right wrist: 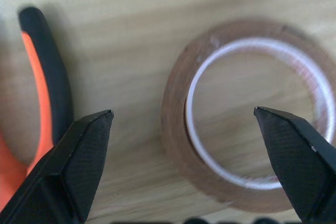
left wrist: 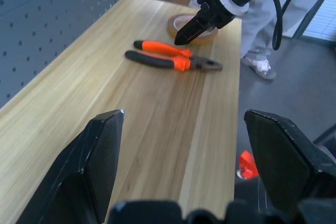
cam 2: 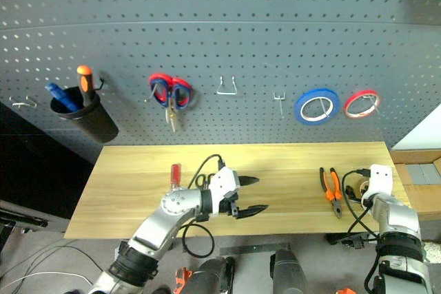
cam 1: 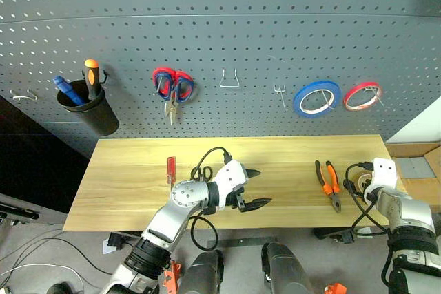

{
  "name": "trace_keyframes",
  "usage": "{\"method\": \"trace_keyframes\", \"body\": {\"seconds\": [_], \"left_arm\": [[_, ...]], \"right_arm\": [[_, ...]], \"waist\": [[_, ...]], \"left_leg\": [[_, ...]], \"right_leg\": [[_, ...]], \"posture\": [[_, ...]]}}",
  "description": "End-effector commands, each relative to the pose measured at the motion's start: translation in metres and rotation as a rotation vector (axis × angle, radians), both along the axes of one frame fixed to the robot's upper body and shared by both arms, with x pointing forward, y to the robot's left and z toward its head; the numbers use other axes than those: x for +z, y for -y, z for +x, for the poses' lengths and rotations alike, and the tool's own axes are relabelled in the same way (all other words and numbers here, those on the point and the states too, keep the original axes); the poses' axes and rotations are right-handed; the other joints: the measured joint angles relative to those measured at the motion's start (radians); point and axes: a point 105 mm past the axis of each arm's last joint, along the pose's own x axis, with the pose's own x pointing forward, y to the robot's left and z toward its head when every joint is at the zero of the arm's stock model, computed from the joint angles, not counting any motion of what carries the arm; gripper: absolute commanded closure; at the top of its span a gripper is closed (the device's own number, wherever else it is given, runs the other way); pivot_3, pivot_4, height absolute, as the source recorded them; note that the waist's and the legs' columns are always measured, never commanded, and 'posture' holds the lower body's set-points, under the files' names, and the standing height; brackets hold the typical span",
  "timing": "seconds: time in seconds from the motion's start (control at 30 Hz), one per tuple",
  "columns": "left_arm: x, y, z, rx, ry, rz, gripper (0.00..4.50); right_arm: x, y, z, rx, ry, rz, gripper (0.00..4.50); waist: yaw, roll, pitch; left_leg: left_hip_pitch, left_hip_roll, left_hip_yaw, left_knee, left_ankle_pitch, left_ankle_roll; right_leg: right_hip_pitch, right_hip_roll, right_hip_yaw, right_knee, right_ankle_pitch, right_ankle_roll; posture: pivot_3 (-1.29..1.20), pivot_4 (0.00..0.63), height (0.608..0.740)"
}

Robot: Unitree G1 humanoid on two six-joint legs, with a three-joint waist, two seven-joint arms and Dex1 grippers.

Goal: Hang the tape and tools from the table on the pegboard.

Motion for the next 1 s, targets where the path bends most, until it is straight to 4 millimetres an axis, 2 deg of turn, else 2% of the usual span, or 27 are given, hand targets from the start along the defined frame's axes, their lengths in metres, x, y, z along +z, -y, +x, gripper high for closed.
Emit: {"method": "trace_keyframes", "body": {"seconds": [0.03,0.07,0.27,0.43,0.6,0.7,0.73,0.83,0.9,1.0], "left_arm": [[0.013,0.0,-0.004,-0.015,0.027,-0.028,0.56],[0.014,0.0,-0.003,-0.016,0.028,-0.028,0.56],[0.016,-0.003,0.0,-0.013,0.031,-0.023,0.56],[0.022,-0.005,0.008,0.007,0.037,-0.036,0.56],[0.033,-0.016,0.024,0.052,0.056,-0.071,0.56],[0.039,-0.02,0.028,0.073,0.076,-0.096,0.56],[0.042,-0.021,0.029,0.083,0.083,-0.109,0.56],[0.052,-0.028,0.026,0.09,0.112,-0.177,0.56],[0.057,-0.032,0.029,0.103,0.125,-0.205,0.56],[0.065,-0.033,0.034,0.109,0.145,-0.237,0.56]], "right_arm": [[-0.004,0.006,-0.006,-0.047,-0.003,0.004,0.41],[-0.006,0.007,-0.007,-0.053,-0.01,0.004,0.63],[-0.011,0.009,-0.018,-0.077,-0.047,-0.01,2.77],[-0.016,0.014,-0.025,-0.057,-0.092,-0.079,4.34],[-0.002,-0.005,-0.019,0.05,-0.034,-0.082,4.37],[0.011,-0.013,-0.021,0.063,-0.005,-0.102,4.37],[0.016,-0.02,-0.021,0.086,0.01,-0.101,4.37],[0.059,-0.06,-0.024,0.17,0.142,-0.08,4.37],[0.082,-0.087,-0.028,0.258,0.211,-0.01,4.37],[0.114,-0.109,-0.035,0.389,0.292,0.036,4.37]], "waist": [[0.001,-0.002,0.004],[0.002,-0.003,0.006],[0.004,-0.007,0.01],[0.006,-0.009,0.013],[0.006,-0.009,0.013],[0.003,-0.008,0.013],[0.001,-0.008,0.013],[-0.01,0.001,0.008],[-0.023,0.002,0.007],[-0.034,0.002,0.007]], "left_leg": [[0.0,0.0,0.0,0.0,0.0,0.0],[0.0,0.0,0.0,0.001,0.0,0.0],[-0.001,0.0,-0.001,0.0,0.0,0.0],[-0.001,0.0,-0.002,0.0,0.0,0.0],[-0.001,0.0,-0.002,0.0,0.0,0.0],[-0.003,0.0,-0.001,0.0,0.0,0.0],[-0.005,0.0,-0.001,0.0,0.0,0.0],[-0.013,0.0,-0.001,0.001,0.002,-0.005],[-0.014,0.001,0.0,0.001,0.003,-0.006],[-0.015,0.0,0.0,0.002,0.003,-0.005]], "right_leg": [[0.0,0.0,0.0,0.0,0.0,0.0],[0.0,0.0,0.0,0.0,0.0,0.0],[0.0,0.0,0.0,-0.001,0.0,0.0],[0.0,0.0,-0.001,-0.001,0.0,0.0],[0.0,0.0,-0.002,-0.001,-0.003,0.005],[-0.002,0.0,-0.001,-0.001,-0.003,0.005],[-0.004,0.0,0.0,0.0,-0.003,0.004],[-0.013,0.0,0.0,0.001,0.002,0.0],[-0.014,0.0,0.0,0.002,0.002,0.0],[-0.014,0.0,-0.002,0.001,0.003,0.003]], "posture": [[-0.08,0.303,0.74],[-0.08,0.304,0.74],[-0.09,0.309,0.74],[-0.1,0.304,0.74],[-0.13,0.29,0.74],[-0.16,0.269,0.74],[-0.19,0.244,0.74],[-0.26,0.217,0.74],[-0.29,0.215,0.74],[-0.33,0.207,0.74]]}}
